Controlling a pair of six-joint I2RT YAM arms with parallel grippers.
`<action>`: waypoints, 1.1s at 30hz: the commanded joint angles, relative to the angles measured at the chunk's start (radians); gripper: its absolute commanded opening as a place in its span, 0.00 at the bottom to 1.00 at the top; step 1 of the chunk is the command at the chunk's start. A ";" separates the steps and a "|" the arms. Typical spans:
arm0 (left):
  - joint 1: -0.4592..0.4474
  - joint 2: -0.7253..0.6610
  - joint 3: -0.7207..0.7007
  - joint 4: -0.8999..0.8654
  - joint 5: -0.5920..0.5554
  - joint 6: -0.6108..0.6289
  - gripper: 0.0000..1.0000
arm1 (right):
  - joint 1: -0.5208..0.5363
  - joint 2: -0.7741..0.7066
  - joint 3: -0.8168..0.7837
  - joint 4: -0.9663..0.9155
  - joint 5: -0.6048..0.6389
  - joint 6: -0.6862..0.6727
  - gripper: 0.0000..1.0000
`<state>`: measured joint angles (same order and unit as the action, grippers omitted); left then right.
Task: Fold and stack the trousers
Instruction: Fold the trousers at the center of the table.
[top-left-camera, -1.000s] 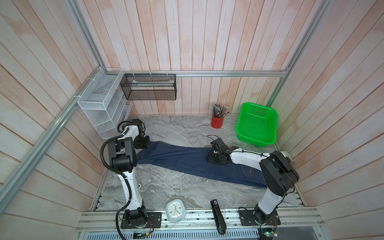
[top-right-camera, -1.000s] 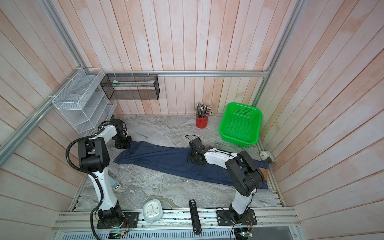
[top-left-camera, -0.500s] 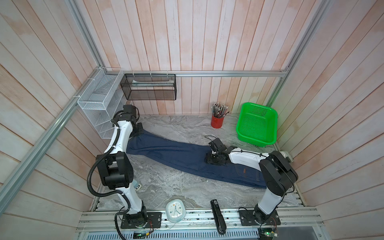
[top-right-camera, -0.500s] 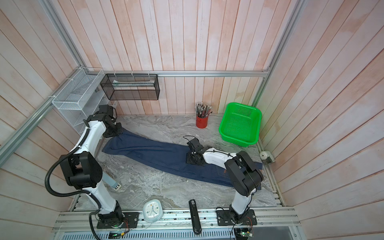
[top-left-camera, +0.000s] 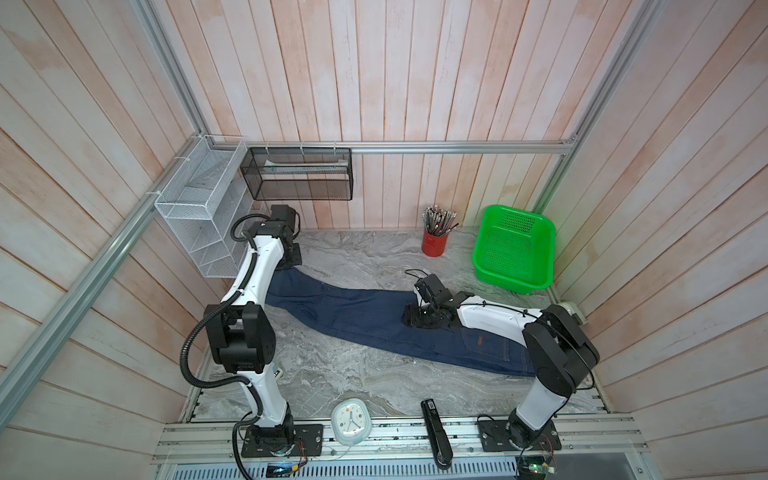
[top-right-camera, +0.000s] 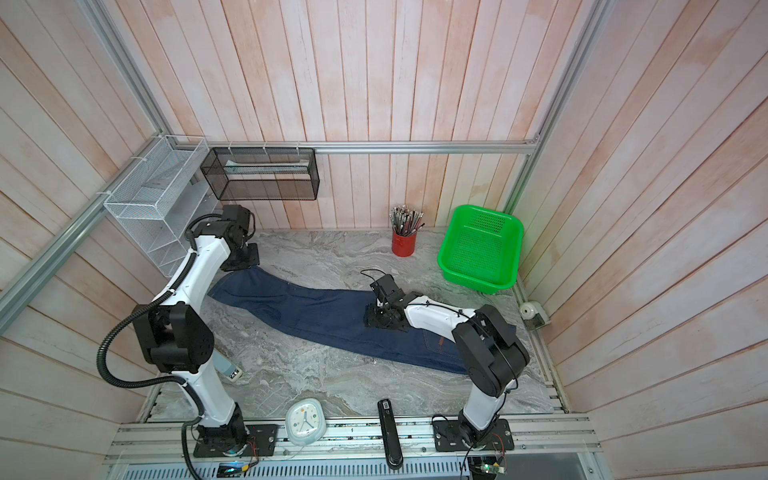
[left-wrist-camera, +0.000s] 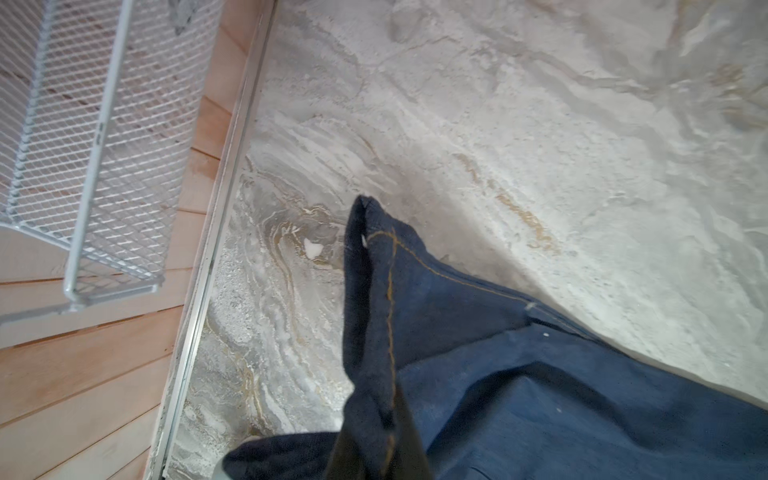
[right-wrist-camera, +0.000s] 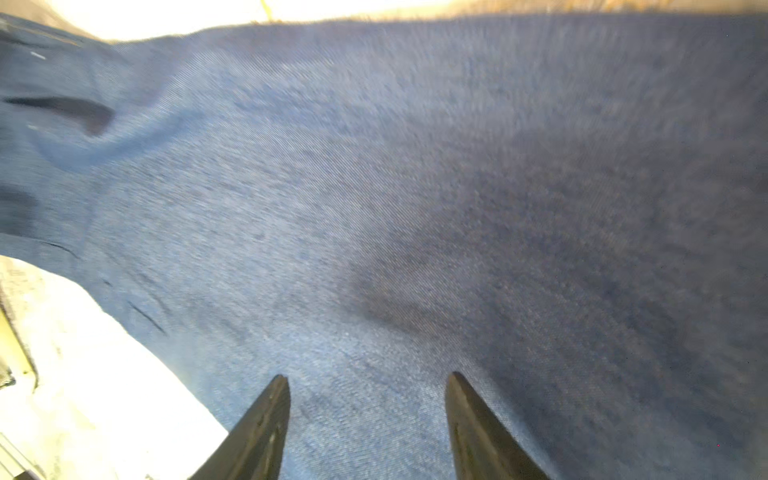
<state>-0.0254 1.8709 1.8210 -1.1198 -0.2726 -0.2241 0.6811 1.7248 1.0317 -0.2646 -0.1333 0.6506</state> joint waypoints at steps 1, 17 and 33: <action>-0.078 0.038 0.047 -0.073 -0.040 -0.097 0.00 | 0.006 -0.036 0.022 0.003 0.007 -0.011 0.61; -0.427 0.093 0.155 -0.026 0.193 -0.366 0.00 | -0.220 -0.320 -0.107 -0.041 0.116 0.104 0.60; -0.663 0.245 0.281 -0.022 0.301 -0.440 0.00 | -0.406 -0.497 -0.170 -0.065 0.184 0.105 0.60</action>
<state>-0.6533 2.0869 2.0602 -1.1130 -0.0025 -0.6437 0.2893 1.2396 0.8772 -0.2996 0.0299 0.7589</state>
